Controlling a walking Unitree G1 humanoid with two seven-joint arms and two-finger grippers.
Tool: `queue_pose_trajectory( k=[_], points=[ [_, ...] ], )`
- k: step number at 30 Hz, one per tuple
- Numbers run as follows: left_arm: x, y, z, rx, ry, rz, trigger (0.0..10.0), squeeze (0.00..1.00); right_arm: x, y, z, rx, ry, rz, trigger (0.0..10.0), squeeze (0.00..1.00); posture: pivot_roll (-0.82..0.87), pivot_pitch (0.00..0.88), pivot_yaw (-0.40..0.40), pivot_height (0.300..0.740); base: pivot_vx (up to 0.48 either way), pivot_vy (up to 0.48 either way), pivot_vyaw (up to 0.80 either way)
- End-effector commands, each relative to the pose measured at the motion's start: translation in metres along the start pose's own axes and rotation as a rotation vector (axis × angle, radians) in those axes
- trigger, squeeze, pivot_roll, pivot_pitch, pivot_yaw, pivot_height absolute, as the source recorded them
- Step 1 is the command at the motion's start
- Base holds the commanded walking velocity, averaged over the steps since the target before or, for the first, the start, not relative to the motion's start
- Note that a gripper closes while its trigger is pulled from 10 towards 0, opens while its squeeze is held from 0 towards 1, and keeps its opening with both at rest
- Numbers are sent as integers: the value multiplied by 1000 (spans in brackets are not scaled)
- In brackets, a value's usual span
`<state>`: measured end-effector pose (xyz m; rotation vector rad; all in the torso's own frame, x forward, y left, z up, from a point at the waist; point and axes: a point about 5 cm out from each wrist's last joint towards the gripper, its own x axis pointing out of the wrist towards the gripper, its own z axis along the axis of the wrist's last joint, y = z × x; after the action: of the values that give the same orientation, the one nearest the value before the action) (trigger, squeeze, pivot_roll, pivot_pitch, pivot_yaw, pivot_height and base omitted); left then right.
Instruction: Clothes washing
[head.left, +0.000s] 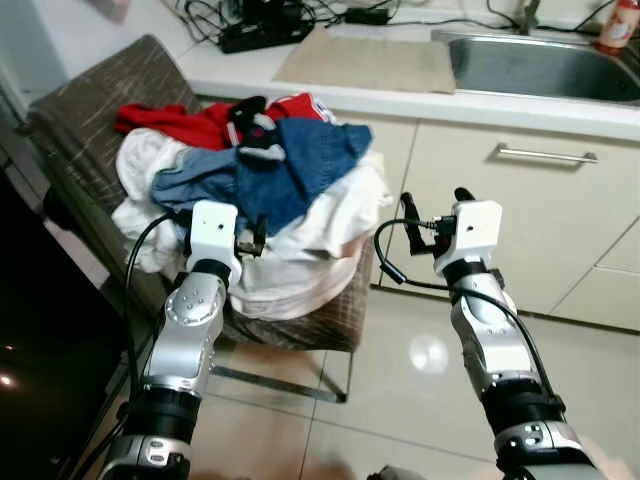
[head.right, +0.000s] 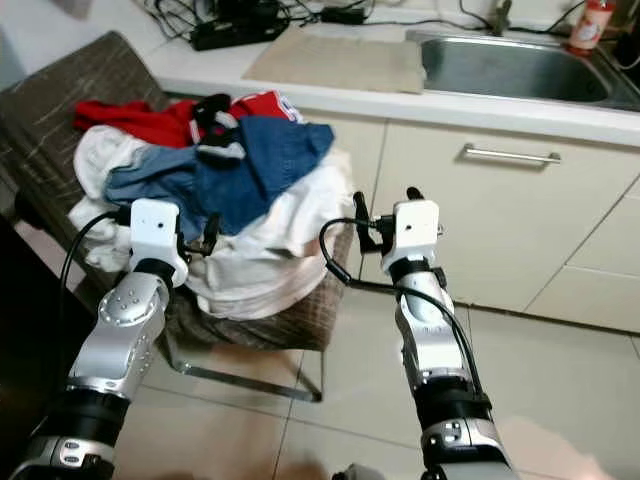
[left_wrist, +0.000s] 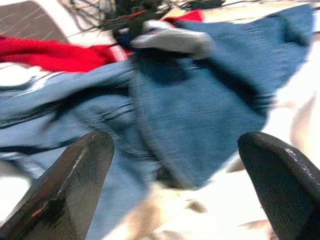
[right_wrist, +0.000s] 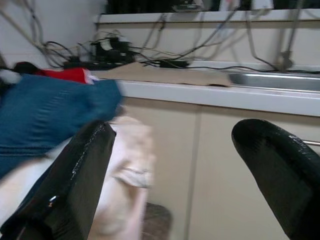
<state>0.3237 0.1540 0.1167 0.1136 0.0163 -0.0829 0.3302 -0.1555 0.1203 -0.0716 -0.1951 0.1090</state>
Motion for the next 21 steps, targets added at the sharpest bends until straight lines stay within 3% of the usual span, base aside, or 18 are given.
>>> queue_pose_trajectory(
  k=[1, 10, 15, 18, 21],
  points=[
    [0, -2, 5, -10, -24, 0, 10000, 0, 0, -4, -2, -4, 14, -15, 10000, 0, -113, 0, 10, 740, 439, 0, 0],
    [0, 2, 7, 11, -31, 42, 10000, 0, 12, -5, 13, -35, -28, -11, 10000, 0, -109, 0, 8, 740, 475, 0, 0],
    [3, 7, 3, 66, 19, 111, 10000, 0, 20, -12, 21, -34, -49, -25, 10000, 0, -108, 0, 9, 740, 0, 0, 0],
    [1, 5, 3, 4, 3, 57, 10000, 0, 17, -13, 15, -36, -19, -16, 10000, 0, -105, 0, 6, 740, 0, 0, 0],
    [0, 1, 6, 17, -21, 33, 10000, 0, 13, -8, 11, -31, -13, 7, 10000, 0, -103, 0, 6, 740, 0, 0, 535]
  ],
)
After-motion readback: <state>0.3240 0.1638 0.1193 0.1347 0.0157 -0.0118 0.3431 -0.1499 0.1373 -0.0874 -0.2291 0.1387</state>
